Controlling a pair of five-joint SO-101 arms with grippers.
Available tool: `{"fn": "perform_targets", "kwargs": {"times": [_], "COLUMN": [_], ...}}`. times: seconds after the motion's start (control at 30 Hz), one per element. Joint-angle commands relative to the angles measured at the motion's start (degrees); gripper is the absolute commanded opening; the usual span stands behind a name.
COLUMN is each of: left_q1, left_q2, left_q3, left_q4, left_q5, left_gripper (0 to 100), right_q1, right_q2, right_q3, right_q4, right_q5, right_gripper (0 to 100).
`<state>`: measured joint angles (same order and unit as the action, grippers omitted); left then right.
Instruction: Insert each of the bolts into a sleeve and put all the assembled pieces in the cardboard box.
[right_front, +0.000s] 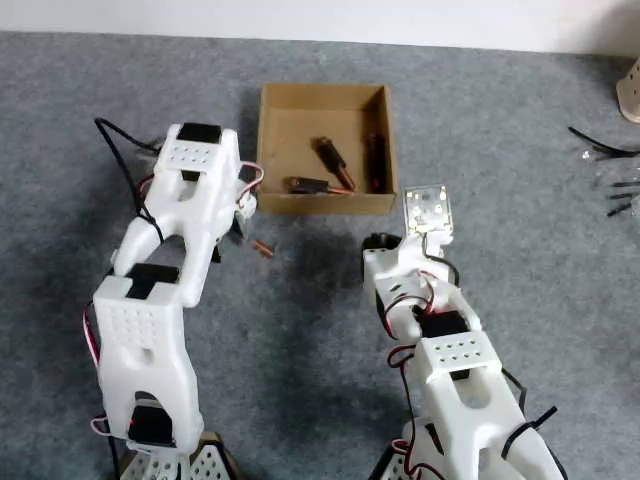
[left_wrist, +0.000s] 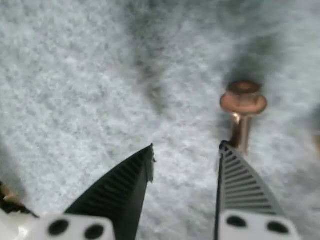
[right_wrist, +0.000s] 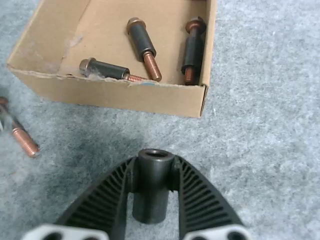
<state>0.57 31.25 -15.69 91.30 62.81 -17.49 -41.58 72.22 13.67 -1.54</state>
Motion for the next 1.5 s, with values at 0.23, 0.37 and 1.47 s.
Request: {"fn": "perform_targets", "kwargs": {"times": [0.23, 0.37, 1.47], "left_q1": [2.86, 1.36, 0.13], "left_q2": [-6.20, -0.66, -8.92], "left_q3": [0.48, 3.03, 2.68], "left_q4": [-3.52, -12.48, -13.98], "left_q5": [0.53, 0.53, -12.48], "left_gripper": [20, 20, 0], "right_q1": [0.31, 0.31, 0.40], "right_q2": [-1.54, -1.63, -2.24], "right_q3": [2.77, 2.77, 3.03], "right_q4": [-8.84, -8.84, -8.84], "right_q5": [4.92, 5.01, 4.75], "right_gripper": [1.0, 1.0, 0.5]}}
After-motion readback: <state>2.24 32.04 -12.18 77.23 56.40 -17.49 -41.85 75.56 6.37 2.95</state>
